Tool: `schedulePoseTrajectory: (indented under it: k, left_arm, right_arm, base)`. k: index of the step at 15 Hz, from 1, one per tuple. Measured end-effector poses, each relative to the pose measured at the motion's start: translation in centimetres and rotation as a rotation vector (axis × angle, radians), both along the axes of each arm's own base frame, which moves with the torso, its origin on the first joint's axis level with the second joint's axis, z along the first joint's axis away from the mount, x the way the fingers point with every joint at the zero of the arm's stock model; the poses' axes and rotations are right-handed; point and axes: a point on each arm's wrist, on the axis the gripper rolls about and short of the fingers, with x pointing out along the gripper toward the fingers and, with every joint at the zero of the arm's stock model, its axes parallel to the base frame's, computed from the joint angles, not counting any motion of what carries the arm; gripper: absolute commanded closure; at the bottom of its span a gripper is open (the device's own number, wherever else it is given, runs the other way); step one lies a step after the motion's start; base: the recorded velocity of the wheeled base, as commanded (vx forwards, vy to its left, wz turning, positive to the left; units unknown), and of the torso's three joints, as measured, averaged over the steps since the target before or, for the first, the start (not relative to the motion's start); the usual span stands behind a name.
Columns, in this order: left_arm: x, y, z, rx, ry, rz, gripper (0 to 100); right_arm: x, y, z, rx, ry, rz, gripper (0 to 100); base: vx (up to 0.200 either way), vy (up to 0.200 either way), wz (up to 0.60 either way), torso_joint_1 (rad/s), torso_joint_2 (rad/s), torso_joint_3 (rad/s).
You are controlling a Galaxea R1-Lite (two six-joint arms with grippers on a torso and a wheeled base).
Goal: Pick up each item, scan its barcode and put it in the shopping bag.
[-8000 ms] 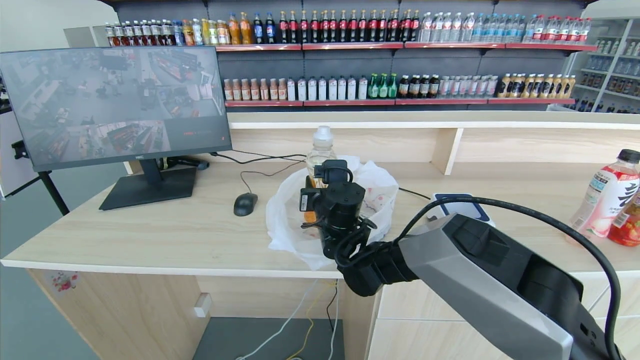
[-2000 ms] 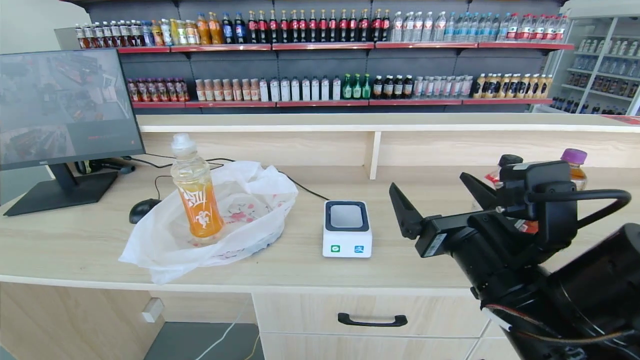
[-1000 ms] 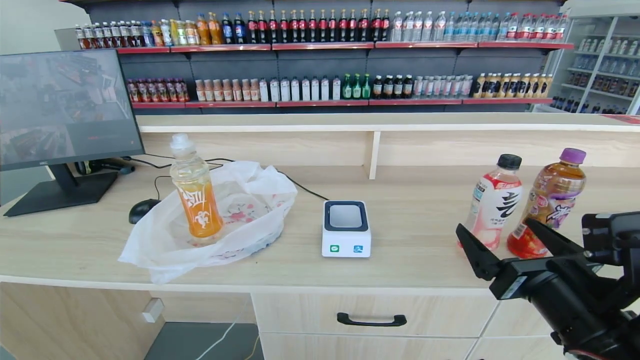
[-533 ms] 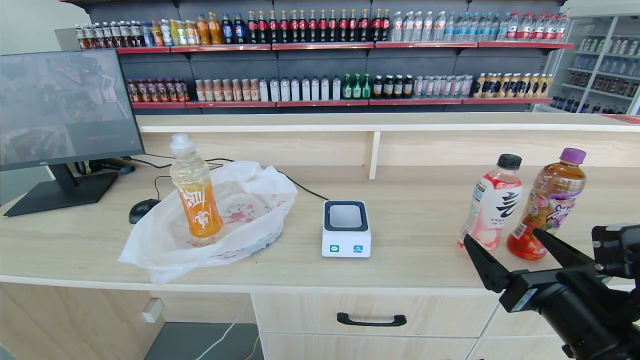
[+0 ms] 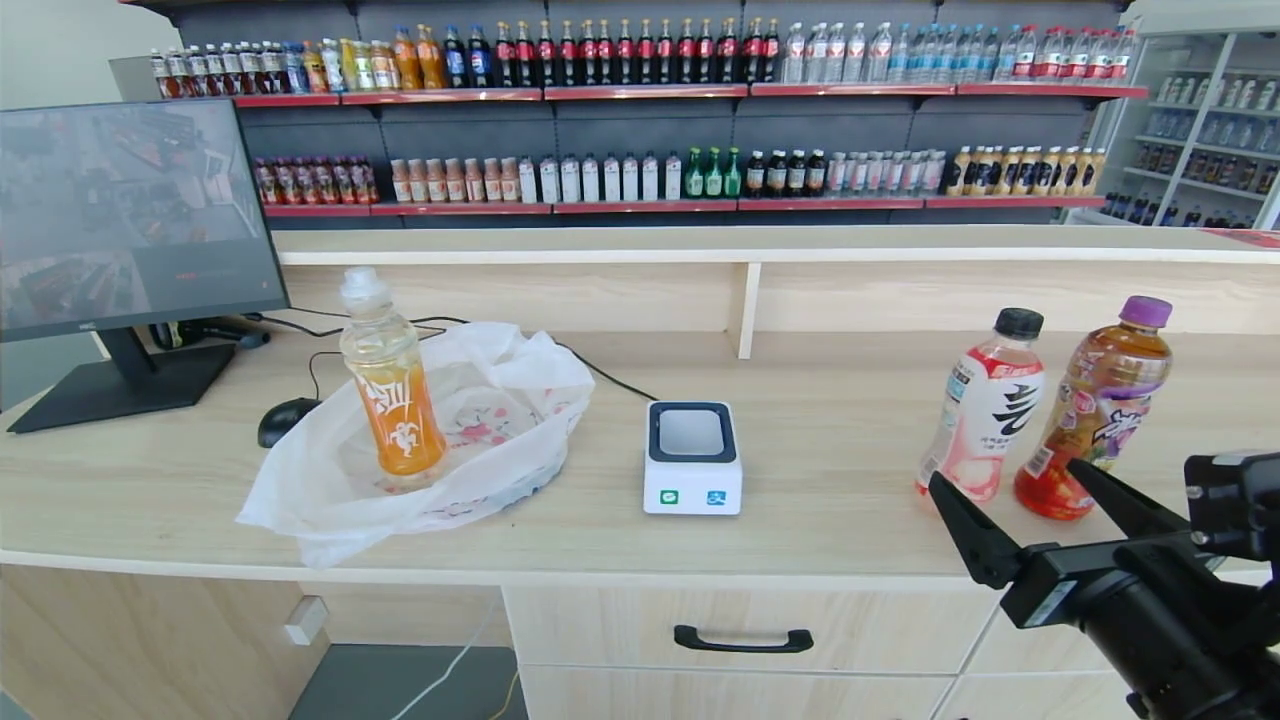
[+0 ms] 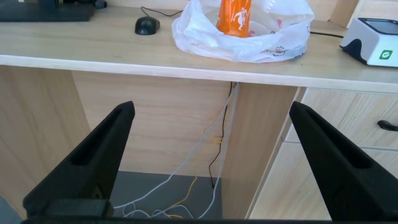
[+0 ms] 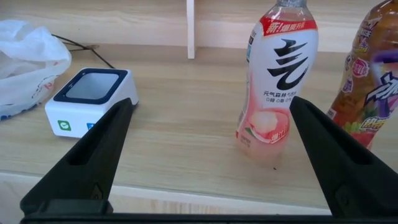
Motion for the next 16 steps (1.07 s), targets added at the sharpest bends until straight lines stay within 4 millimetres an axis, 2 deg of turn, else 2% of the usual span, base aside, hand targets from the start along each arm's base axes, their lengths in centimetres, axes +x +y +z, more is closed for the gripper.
schedulePoseTrajectory:
  k: [2, 11, 16]
  left_arm:
    - [0.00, 0.00, -0.01, 0.001, 0.001, 0.000, 0]
    - [0.00, 0.00, -0.02, 0.000, 0.001, 0.000, 0]
    - [0.00, 0.00, -0.02, -0.001, 0.001, 0.000, 0]
  right_arm:
    - [0.02, -0.02, 0.01, -0.001, 0.000, -0.002, 0]
    - [0.22, -0.20, 0.05, -0.005, -0.002, -0.018, 0]
    - [0.17, -0.22, 0.00, -0.005, -0.001, -0.014, 0]
  base:
    - [0.000, 0.000, 0.00, 0.000, 0.00, 0.000]
    - [0.000, -0.200, 0.00, 0.003, 0.00, 0.003]
    - [0.000, 0.000, 0.00, 0.000, 0.00, 0.000]
